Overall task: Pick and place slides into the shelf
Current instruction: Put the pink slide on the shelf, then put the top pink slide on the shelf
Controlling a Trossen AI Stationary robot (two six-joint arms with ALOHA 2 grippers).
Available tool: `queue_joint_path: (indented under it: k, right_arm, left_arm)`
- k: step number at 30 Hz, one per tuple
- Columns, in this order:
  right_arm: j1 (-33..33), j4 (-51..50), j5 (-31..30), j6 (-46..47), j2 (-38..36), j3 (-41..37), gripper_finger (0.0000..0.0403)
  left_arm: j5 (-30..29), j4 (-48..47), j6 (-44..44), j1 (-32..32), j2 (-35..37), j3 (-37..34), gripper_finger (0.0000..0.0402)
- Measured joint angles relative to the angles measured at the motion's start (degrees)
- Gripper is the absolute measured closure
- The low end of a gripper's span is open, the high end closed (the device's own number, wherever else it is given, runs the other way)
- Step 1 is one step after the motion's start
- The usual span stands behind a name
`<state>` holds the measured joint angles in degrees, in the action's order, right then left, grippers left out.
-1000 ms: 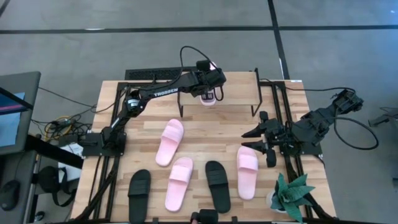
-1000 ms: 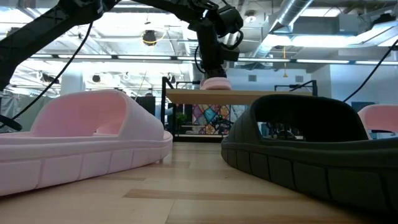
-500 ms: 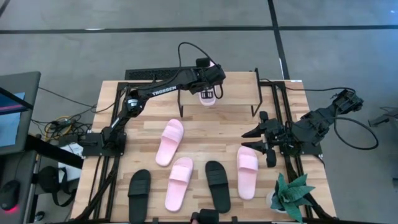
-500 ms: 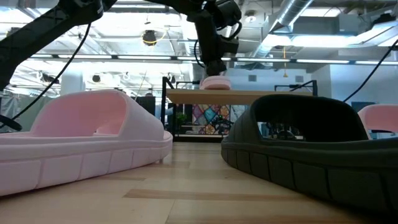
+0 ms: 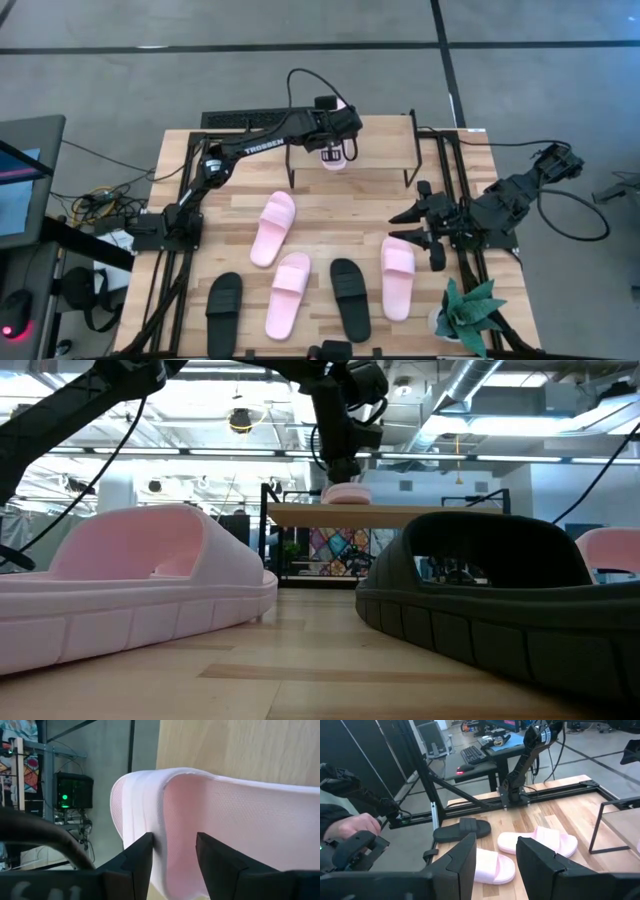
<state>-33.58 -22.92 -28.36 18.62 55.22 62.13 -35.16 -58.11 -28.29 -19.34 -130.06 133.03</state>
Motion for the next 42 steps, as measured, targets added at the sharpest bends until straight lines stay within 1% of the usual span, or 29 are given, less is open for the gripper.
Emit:
queue_joint_path:
  k: [6, 24, 31, 42]
  right_arm:
    - [-0.9, 0.0, -0.1, 0.7, 0.0, 0.0, 0.0275]
    - [-0.9, 0.0, -0.2, 1.0, 0.3, 0.0, 0.0275]
    - [-0.9, -0.1, -0.1, 1.0, 0.3, 0.0, 0.0275]
    - [-0.9, -0.2, -0.1, 1.0, 0.3, 0.0, 0.0275]
  left_arm:
    - [0.0, 0.3, 0.4, 0.2, 0.0, 0.0, 0.0263]
    - [0.0, 0.6, 0.4, 0.6, 0.0, 0.0, 0.0263]
    - [0.0, 2.0, 0.0, 0.6, 0.2, 1.9, 0.0263]
    - [0.3, 0.6, -0.6, 1.0, 1.2, 2.0, 0.0263]
